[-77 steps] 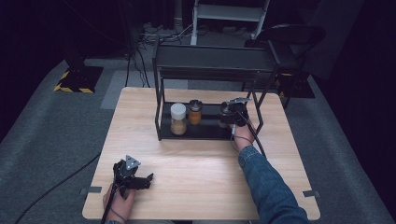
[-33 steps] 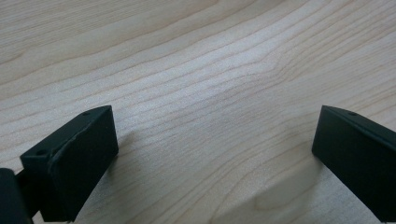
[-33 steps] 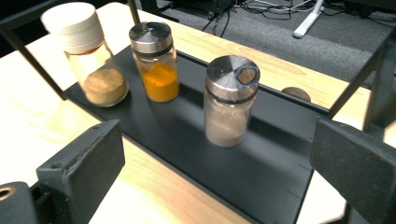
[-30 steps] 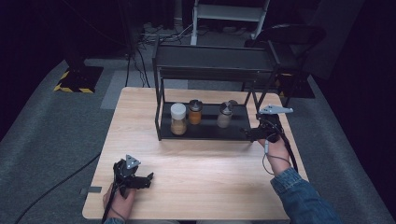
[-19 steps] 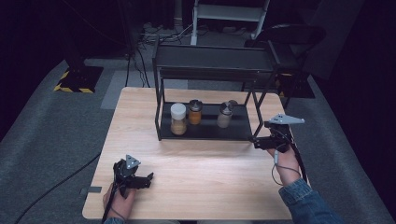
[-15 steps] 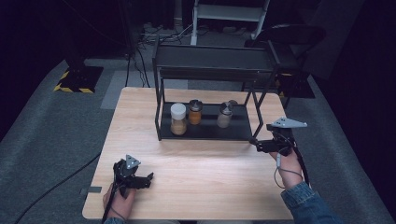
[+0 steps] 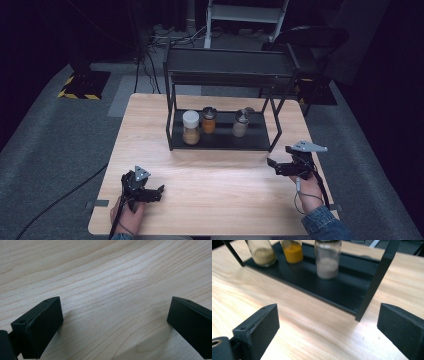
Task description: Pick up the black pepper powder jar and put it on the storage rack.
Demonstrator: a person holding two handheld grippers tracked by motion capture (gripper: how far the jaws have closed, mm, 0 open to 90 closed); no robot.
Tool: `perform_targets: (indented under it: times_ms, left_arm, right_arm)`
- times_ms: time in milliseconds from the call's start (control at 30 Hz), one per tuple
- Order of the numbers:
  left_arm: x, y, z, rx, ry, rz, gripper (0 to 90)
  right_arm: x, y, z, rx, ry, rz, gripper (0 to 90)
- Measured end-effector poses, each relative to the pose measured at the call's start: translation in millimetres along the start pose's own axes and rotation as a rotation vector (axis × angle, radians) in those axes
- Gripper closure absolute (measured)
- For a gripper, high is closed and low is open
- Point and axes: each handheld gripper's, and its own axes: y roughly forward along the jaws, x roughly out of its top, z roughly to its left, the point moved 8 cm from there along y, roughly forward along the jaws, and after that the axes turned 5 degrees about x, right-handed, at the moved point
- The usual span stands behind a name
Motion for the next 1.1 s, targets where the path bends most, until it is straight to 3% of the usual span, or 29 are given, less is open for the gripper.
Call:
perform_targets:
  times_ms: [200, 500, 1100]
  left_arm:
    - [0.0, 0.0, 0.0, 0.0, 0.0, 0.0, 0.2]
    - [0.0, 0.0, 0.0, 0.0, 0.0, 0.0, 0.2]
    - [0.1, 0.0, 0.0, 0.0, 0.001, 0.0, 0.2]
  right_arm:
    - [-20.0, 4.5, -1.1, -0.017, -0.008, 0.018, 4.0]
    - [-48.6, 10.0, -9.7, -0.03, 0.022, 0.07, 4.0]
    - [-75.1, 15.8, -12.9, -0.037, 0.035, 0.157, 3.9]
